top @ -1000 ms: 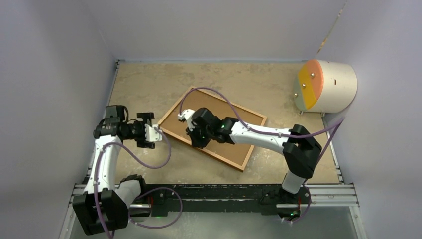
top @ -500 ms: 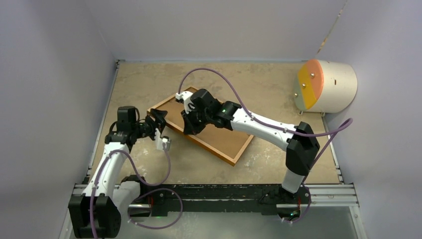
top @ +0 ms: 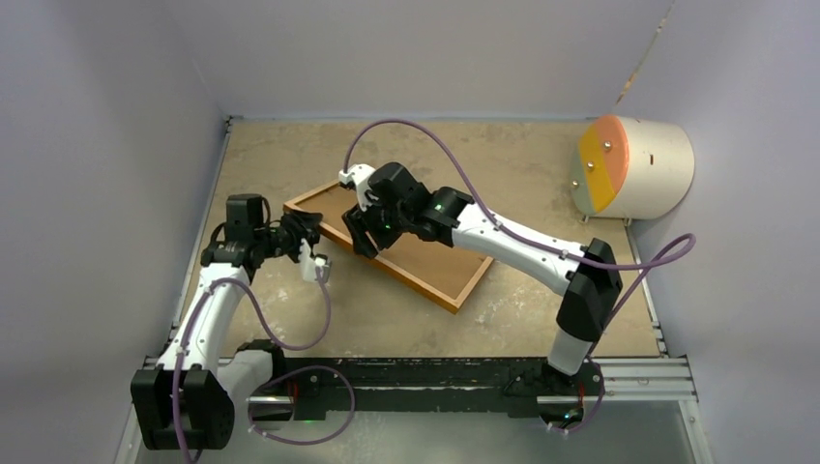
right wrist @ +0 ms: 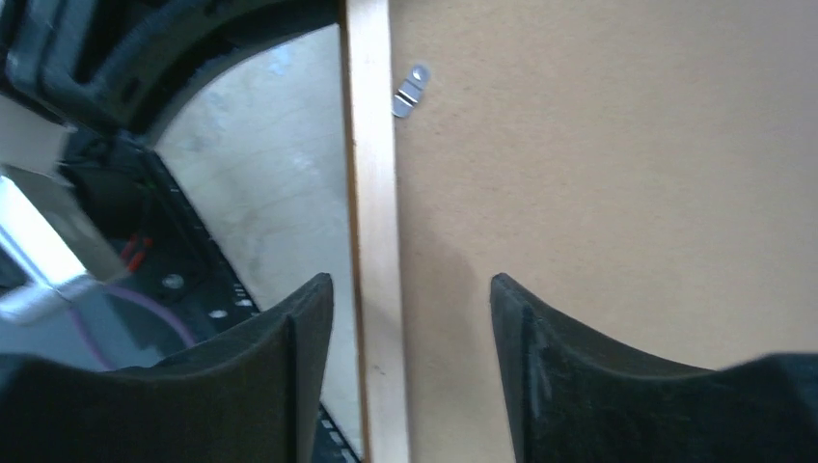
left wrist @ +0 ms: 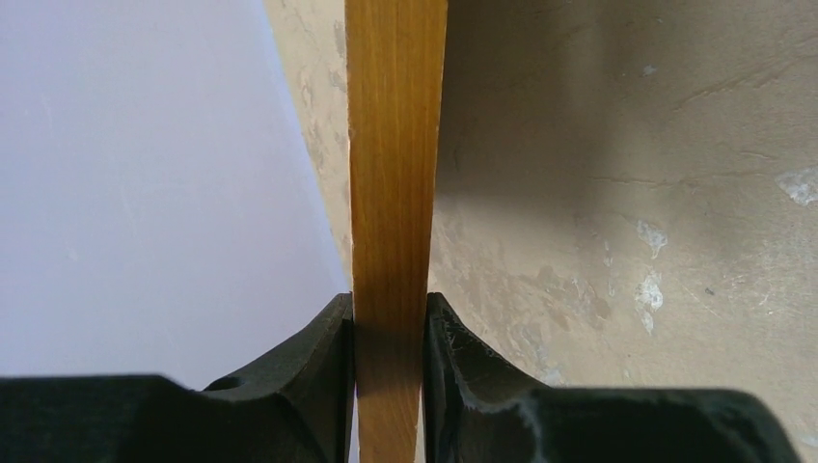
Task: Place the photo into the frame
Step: Turn over the photo frame at the center of the board.
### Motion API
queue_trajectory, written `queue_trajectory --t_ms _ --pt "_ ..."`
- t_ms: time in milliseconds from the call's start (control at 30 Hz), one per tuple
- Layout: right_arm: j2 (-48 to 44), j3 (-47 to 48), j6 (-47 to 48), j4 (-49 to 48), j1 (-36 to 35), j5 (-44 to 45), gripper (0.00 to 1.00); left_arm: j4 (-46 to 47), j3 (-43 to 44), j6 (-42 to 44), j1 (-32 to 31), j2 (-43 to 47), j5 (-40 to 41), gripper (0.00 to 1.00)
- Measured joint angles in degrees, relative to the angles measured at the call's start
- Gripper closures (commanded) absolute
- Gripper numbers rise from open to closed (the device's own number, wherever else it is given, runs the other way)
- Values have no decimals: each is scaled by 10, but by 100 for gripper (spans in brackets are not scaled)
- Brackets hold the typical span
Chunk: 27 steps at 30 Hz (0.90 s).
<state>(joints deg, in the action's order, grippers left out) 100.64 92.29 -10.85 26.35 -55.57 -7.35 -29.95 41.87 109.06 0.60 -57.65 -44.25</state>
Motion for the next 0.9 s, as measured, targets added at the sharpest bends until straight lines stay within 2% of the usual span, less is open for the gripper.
queue_trajectory --t_ms 167,433,600,800,900 --pt "-36 -9 59 23 -19 66 22 -38 45 -10 0 -16 0 85" --pt "-63 -18 153 70 -94 174 23 -90 102 -24 0 -35 2 87" --pt "-55 -15 191 82 -104 228 31 -101 114 -36 0 -36 4 86" --pt "12 24 222 83 -105 292 42 -101 115 -41 0 -36 4 86" --pt "42 30 235 83 -108 324 53 -101 115 -45 0 -36 4 86"
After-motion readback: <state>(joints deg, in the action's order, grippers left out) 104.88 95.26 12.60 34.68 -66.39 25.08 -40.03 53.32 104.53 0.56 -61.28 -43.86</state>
